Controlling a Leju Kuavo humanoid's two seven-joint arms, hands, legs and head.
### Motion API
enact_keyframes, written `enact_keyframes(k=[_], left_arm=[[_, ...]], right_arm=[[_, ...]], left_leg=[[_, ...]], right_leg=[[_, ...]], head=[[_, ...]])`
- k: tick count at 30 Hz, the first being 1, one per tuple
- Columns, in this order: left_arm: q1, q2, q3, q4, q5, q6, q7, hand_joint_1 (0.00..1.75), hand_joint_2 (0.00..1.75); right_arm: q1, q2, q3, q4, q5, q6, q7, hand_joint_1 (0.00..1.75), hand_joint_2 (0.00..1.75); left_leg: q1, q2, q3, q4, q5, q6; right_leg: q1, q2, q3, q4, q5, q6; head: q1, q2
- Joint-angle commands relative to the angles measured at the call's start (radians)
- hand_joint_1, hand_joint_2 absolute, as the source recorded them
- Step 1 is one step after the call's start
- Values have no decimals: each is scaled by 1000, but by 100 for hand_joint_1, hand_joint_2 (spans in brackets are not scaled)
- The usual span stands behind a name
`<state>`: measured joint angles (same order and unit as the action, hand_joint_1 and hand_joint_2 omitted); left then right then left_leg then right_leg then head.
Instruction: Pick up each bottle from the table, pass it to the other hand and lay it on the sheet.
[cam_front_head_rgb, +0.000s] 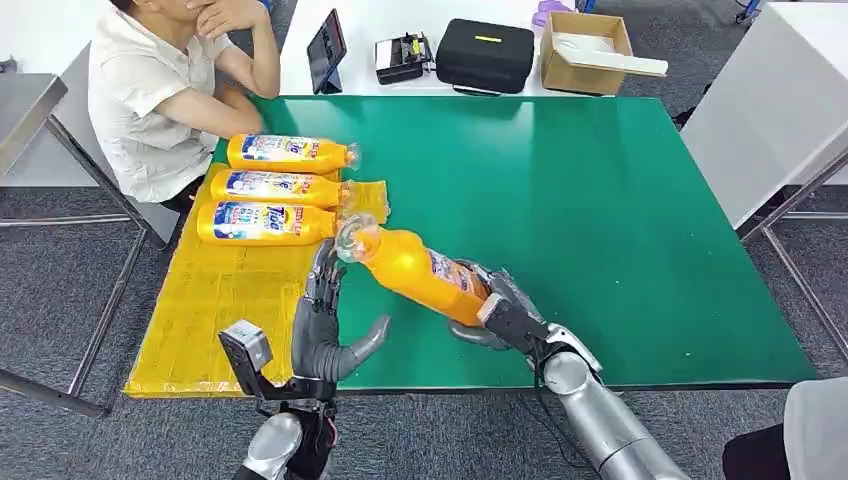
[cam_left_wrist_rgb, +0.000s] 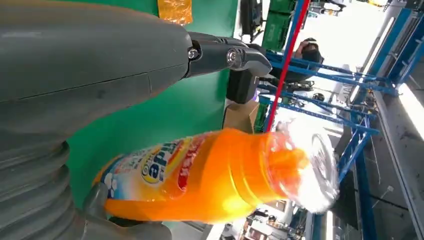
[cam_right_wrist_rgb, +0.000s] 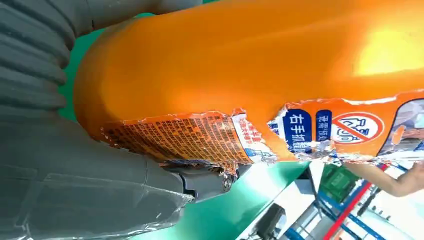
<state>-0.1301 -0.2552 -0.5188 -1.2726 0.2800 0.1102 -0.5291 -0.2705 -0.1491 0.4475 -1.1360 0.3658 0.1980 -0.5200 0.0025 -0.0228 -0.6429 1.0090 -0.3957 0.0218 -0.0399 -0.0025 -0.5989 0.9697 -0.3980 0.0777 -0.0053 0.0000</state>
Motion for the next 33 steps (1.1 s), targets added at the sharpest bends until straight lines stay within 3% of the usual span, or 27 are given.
enact_keyframes(k=[1, 13, 33], left_arm=[[-47, -10, 17, 88, 42, -12, 19, 0, 175], [-88, -13, -35, 106, 86, -112, 1, 0, 175], [-98, 0, -71, 96, 60, -152, -26, 0, 175]], right_arm=[[-18, 34, 54, -30, -22, 4, -10, 175, 175], [-117, 89, 213, 71, -61, 50, -19, 175, 175], [-156, 91, 288, 120, -104, 81, 6, 175, 175]], left_leg=[[1, 4, 4, 0, -2, -1], [1, 5, 3, 0, -2, -1], [2, 4, 3, 1, -2, -1]], right_leg=[[2, 2, 4, 0, -1, -5], [2, 3, 2, 0, 0, -3], [2, 2, 3, 0, -1, -4]], head=[[0, 0], [0, 0], [0, 0]])
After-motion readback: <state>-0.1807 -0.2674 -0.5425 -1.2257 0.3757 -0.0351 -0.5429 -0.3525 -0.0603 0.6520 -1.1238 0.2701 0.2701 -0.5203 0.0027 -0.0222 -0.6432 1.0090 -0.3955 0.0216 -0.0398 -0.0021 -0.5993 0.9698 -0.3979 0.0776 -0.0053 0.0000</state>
